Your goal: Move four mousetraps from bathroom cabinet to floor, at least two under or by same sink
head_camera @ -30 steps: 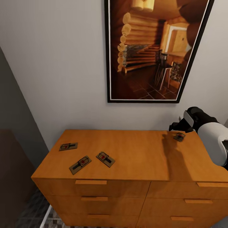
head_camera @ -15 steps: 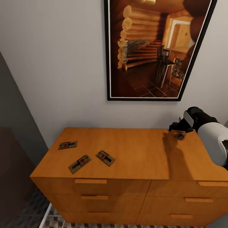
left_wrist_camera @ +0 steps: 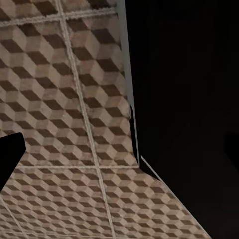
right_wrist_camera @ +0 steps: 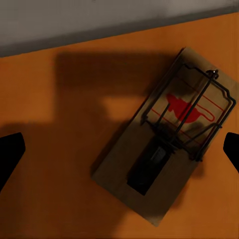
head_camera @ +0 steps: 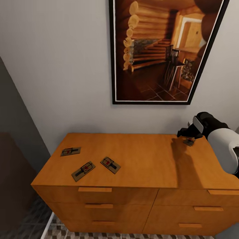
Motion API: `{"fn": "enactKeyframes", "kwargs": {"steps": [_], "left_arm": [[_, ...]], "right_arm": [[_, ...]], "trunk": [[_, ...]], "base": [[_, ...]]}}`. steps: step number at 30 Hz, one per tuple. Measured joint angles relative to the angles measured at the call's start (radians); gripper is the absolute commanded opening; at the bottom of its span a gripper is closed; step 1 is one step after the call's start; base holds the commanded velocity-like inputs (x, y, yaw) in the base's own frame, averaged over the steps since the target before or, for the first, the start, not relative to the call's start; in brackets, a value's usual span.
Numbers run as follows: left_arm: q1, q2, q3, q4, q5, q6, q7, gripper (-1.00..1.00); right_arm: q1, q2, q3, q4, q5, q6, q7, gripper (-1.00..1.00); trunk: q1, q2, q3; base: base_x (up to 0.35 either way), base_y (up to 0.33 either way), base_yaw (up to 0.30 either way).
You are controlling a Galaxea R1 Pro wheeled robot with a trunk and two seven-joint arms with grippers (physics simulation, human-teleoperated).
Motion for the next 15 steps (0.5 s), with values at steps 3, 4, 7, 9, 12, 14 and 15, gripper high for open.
{"fn": "enactKeyframes", "kwargs": {"steps": [3, 4, 7, 9, 12, 14, 15], "left_arm": [[0.000, 0.000, 0.000, 0.000, 0.000, 0.000, 0.000, 1.00], [0.000, 0.000, 0.000, 0.000, 0.000, 0.000, 0.000, 1.00], [0.000, 0.000, 0.000, 0.000, 0.000, 0.000, 0.000, 1.00], [0.000, 0.000, 0.000, 0.000, 0.000, 0.000, 0.000, 1.00], [0.000, 0.000, 0.000, -0.001, 0.000, 0.000, 0.000, 1.00], [0.000, 0.000, 0.000, -0.001, 0.000, 0.000, 0.000, 1.00], [0.000, 0.000, 0.000, -0.001, 0.000, 0.000, 0.000, 1.00]], "right_arm": [[0.000, 0.000, 0.000, 0.001, 0.000, -0.002, 0.000, 1.00], [0.000, 0.000, 0.000, 0.001, 0.000, -0.002, 0.000, 1.00], [0.000, -0.001, 0.000, 0.002, 0.000, -0.003, 0.000, 1.00], [0.000, -0.002, 0.000, 0.011, 0.000, -0.003, 0.001, 1.00], [0.000, -0.004, -0.001, 0.035, 0.000, -0.018, 0.001, 1.00], [0.000, -0.005, -0.001, 0.048, 0.000, -0.032, 0.002, 1.00], [0.000, -0.006, -0.001, 0.057, 0.000, -0.041, 0.002, 1.00]], "trunk": [[0.000, 0.000, 0.000], [0.000, 0.000, 0.000], [0.000, 0.000, 0.000], [0.000, 0.000, 0.000], [0.000, 0.000, 0.000], [0.000, 0.000, 0.000], [0.000, 0.000, 0.000]], "base": [[0.000, 0.000, 0.000], [0.000, 0.000, 0.000], [0.000, 0.000, 0.000], [0.000, 0.000, 0.000], [0.000, 0.000, 0.000], [0.000, 0.000, 0.000], [0.000, 0.000, 0.000]]}}
